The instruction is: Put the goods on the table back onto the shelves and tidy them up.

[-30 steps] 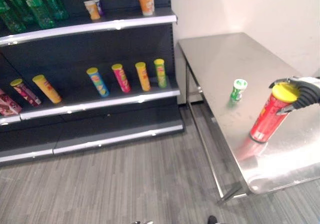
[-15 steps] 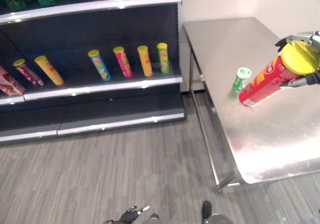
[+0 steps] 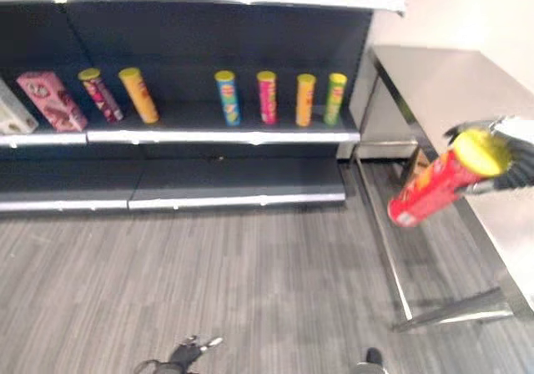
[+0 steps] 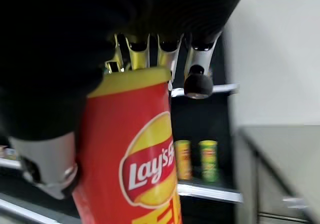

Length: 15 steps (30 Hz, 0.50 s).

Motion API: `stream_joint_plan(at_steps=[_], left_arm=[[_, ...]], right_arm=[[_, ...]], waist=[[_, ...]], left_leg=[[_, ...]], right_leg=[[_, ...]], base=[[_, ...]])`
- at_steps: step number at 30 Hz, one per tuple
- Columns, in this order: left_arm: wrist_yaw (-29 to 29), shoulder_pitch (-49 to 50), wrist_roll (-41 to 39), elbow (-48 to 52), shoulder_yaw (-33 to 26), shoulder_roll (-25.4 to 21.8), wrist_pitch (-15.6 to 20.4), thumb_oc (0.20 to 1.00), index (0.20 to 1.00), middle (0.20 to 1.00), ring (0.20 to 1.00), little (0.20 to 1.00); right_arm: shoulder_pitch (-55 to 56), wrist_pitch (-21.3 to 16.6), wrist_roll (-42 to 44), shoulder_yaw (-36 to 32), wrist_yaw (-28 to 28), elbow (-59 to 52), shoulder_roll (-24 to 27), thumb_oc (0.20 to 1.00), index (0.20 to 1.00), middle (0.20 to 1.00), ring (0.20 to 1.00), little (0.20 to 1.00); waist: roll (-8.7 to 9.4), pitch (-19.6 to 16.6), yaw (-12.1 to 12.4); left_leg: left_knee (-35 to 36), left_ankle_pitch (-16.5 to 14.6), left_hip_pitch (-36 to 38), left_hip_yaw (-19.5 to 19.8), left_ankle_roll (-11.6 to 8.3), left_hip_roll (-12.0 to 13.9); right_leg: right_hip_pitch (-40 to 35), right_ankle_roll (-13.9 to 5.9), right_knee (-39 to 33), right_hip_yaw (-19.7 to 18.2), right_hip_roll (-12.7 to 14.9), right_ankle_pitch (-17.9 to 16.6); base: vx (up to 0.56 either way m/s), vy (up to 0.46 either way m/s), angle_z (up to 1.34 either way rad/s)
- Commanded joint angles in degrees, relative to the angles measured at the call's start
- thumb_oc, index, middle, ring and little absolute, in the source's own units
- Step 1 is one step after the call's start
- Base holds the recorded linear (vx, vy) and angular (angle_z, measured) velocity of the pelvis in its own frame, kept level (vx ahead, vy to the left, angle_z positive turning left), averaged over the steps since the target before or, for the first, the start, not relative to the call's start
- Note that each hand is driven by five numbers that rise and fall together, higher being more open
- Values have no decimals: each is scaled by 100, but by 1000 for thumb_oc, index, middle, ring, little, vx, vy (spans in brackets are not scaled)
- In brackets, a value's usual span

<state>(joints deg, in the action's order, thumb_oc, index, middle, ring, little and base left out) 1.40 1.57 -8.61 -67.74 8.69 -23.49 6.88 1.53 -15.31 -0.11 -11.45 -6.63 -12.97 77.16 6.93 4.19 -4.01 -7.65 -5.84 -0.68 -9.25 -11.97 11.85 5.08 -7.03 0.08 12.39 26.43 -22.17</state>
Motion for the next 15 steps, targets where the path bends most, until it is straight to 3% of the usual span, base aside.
stream_joint_plan(at_steps=[1, 2, 4, 5, 6, 7, 8, 9, 12, 14, 15], left_arm=[[58, -183, 144, 132, -121, 105, 5, 1000, 1000, 1000, 1000, 1000], [83, -172, 255, 80, -213, 38, -16, 1000, 1000, 1000, 1000, 1000], [101, -137, 358, -21, -248, -5, -46, 1000, 1000, 1000, 1000, 1000], [113, -129, 369, -66, -239, 6, -51, 1000, 1000, 1000, 1000, 1000], [113, -130, 369, -67, -245, 7, -50, 1000, 1000, 1000, 1000, 1000], [112, -158, 372, -101, -237, 18, -56, 1000, 1000, 1000, 1000, 1000], [138, -184, 325, -128, -222, 85, -79, 1000, 1000, 1000, 1000, 1000], [132, -189, 307, -109, -219, 132, -73, 1000, 1000, 1000, 1000, 1000], [180, -210, 279, -118, -145, 268, -80, 1000, 1000, 1000, 1000, 1000], [205, -219, 304, -108, -141, 314, -89, 1000, 1000, 1000, 1000, 1000], [221, -240, 382, -84, -72, 332, -86, 1000, 1000, 1000, 1000, 1000]], right_arm=[[-1451, 177, -147, 300, 343, 213, 401, 200, 200, 200, 200, 200], [-1622, 200, -121, 488, 300, 176, 381, 200, 200, 200, 200, 200], [-1761, 168, -77, 591, 276, 88, 366, 200, 200, 200, 200, 200], [-1853, 146, -47, 670, 282, 49, 357, 200, 200, 200, 200, 200], [-1883, 146, -47, 696, 283, 56, 358, 200, 200, 200, 200, 200], [-2049, 124, -4, 831, 290, 11, 335, 200, 200, 200, 200, 200], [-2361, 117, 48, 1131, 239, -98, 280, 200, 200, 200, 200, 200], [-2583, 121, 50, 1351, 222, -151, 216, 200, 200, 200, 200, 200], [-3125, 126, 0, 1977, 189, -155, 7, 200, 200, 200, 200, 200], [-3400, 148, -21, 2300, 171, -113, -72, 200, 200, 200, 200, 200], [-3621, 161, -89, 2594, 134, -131, -155, 200, 200, 200, 200, 200]], waist=[[-326, 208, 132], [-328, 272, 72], [-359, 320, 71], [-364, 339, 74], [-366, 333, 70], [-367, 355, 73], [-353, 417, 63], [-339, 455, 65], [-334, 499, 93], [-371, 506, 42], [-377, 499, 34]], left_leg=[[1265, 638, 291, -186, 321, 74], [1265, 584, 341, -192, 454, -95], [1265, 552, 418, -203, 571, -231], [1265, 547, 438, -191, 599, -305], [1265, 560, 422, -193, 599, -303], [1265, 542, 445, -159, 625, -383], [1265, 479, 491, -66, 685, -556], [1265, 435, 523, -20, 726, -663], [1265, 354, 608, 99, 813, -900], [1265, 301, 655, 176, 835, -944], [1265, 192, 774, 296, 876, -1088]], right_leg=[[-162, -689, 701, 471, 199, 802], [47, -505, 1036, 111, -343, 1326], [177, -325, 1218, -124, -1030, 1987], [220, -249, 1224, -198, -1305, 2145], [231, -243, 1212, -199, -1309, 2128], [268, -188, 1169, -305, -1575, 2232], [331, -113, 975, -603, -2100, 2349], [394, -88, 768, -745, -2324, 2273], [650, -84, 240, -666, -2507, 1907], [768, -131, 116, -574, -2516, 1785], [754, -178, -171, -384, -2443, 1678]], base=[[5, 645, -38], [35, 565, -21], [77, 364, -2], [50, 137, -11], [56, 120, -6], [101, 140, 20], [166, 183, 11], [177, 151, 25], [158, 59, 2], [163, 10, 6], [140, 4, 26]])
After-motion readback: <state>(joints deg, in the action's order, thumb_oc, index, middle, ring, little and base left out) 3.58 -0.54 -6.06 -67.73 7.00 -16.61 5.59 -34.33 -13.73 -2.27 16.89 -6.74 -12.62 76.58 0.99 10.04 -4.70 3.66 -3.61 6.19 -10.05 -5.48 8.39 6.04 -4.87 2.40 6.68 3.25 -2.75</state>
